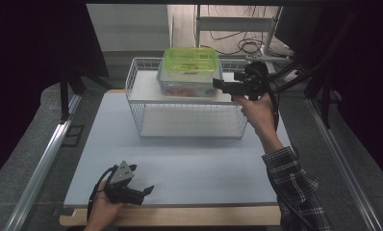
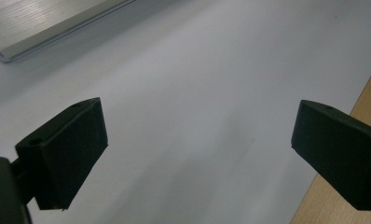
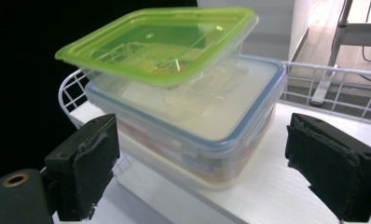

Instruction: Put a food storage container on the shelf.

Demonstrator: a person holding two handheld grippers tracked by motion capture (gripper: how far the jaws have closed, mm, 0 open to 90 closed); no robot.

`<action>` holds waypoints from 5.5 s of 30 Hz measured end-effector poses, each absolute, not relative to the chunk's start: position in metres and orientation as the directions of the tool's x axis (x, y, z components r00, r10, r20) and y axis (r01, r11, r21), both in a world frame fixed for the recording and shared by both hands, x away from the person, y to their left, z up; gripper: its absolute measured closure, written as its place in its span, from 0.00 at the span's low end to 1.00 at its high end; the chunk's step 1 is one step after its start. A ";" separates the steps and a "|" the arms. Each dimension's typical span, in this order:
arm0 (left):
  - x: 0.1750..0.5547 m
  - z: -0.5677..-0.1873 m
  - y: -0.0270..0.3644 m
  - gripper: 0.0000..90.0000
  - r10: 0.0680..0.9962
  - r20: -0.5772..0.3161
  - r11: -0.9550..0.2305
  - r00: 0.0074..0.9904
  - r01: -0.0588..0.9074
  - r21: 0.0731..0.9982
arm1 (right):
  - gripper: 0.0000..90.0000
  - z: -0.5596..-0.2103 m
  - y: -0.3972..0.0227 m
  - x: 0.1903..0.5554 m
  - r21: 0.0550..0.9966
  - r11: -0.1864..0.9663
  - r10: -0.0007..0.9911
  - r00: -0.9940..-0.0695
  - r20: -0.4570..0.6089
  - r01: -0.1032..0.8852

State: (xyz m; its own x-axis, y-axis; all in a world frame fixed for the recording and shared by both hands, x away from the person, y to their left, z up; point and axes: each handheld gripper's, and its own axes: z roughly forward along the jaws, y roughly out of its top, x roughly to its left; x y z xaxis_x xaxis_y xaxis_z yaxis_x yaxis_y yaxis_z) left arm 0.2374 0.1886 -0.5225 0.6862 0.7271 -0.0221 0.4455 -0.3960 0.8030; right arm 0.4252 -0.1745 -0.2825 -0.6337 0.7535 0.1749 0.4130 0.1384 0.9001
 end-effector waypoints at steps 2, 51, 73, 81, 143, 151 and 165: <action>0.238 -0.523 0.189 0.04 0.726 -0.022 -0.396 0.687 0.445 0.803 | 0.10 -0.285 -0.175 0.423 0.898 0.143 0.747 -0.641 0.177 0.415; 0.238 -0.524 0.187 0.04 0.723 -0.023 -0.403 0.690 0.449 0.798 | 0.05 -0.349 -0.174 0.388 0.889 0.252 0.701 -0.706 0.105 0.382; 0.238 -0.524 0.187 0.04 0.722 -0.022 -0.405 0.691 0.449 0.796 | 0.04 -0.369 -0.180 0.371 0.883 0.282 0.702 -0.708 0.076 0.374; 0.238 -0.524 0.187 0.04 0.722 -0.022 -0.406 0.691 0.450 0.796 | 0.04 -0.378 -0.181 0.362 0.880 0.304 0.699 -0.713 0.055 0.365; 0.238 -0.526 0.187 0.04 0.716 -0.030 -0.411 0.697 0.457 0.789 | 0.03 -0.449 -0.213 0.312 0.811 0.419 0.694 -0.720 0.005 0.409; 0.239 -0.527 0.186 0.04 0.715 -0.033 -0.416 0.698 0.462 0.783 | 0.03 -0.457 -0.229 0.308 0.804 0.412 0.716 -0.698 0.005 0.429; 0.240 -0.529 0.185 0.03 0.717 -0.036 -0.423 0.696 0.475 0.772 | 0.03 -0.479 -0.250 0.303 0.795 0.400 0.740 -0.672 0.012 0.455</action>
